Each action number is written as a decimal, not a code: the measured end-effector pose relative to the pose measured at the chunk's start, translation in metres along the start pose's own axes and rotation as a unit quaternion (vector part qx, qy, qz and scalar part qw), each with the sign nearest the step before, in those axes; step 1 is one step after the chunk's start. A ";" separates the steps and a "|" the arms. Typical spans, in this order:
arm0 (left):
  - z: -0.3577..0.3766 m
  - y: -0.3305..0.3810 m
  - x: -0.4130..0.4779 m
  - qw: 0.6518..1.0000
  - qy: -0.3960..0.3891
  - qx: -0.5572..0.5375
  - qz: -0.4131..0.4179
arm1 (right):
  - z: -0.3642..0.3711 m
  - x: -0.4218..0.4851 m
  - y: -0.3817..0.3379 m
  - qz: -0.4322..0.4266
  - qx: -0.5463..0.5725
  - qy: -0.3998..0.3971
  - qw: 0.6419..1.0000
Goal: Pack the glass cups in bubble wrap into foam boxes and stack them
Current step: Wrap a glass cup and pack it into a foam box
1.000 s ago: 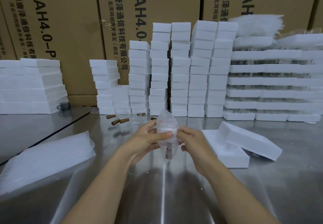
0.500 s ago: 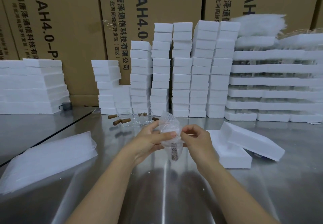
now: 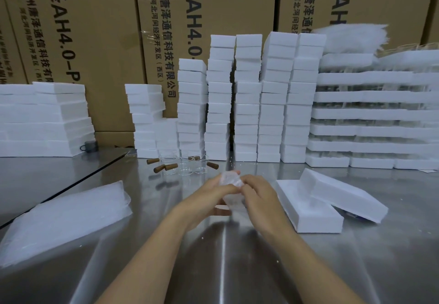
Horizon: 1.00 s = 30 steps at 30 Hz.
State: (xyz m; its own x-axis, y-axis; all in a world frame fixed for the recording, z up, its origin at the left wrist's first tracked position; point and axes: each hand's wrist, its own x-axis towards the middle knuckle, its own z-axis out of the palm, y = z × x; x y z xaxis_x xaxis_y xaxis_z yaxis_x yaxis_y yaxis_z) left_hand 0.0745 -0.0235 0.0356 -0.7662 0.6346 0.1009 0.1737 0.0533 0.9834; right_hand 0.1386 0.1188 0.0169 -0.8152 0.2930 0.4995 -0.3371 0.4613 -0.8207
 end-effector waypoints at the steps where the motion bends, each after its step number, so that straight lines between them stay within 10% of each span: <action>1: 0.000 0.000 0.000 1.000 -0.001 0.012 0.002 | 0.000 -0.001 0.000 -0.031 -0.045 -0.004 0.999; 13: -0.001 -0.015 0.015 0.991 0.127 0.030 0.012 | -0.005 -0.004 0.003 -0.055 -0.178 0.012 0.982; 17: -0.008 -0.012 0.016 0.975 0.221 -0.025 -0.002 | -0.019 0.000 0.010 -0.010 -0.427 0.113 0.897; 22: -0.021 -0.007 0.013 0.944 0.263 -0.194 -0.051 | -0.033 0.001 0.022 0.153 -0.519 0.049 0.840; 30: -0.039 -0.003 0.016 0.906 0.264 -0.331 -0.017 | -0.015 -0.003 0.014 0.019 -0.364 -0.114 0.924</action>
State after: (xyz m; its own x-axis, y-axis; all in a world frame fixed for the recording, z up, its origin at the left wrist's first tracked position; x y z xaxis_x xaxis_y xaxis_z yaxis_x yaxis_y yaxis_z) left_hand 0.0377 -0.0441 0.0401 -0.9834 0.1757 -0.0445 -0.1308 -0.5181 0.8452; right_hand 0.1432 0.1366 0.0085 -0.9257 0.1752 0.3354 0.0326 0.9200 -0.3905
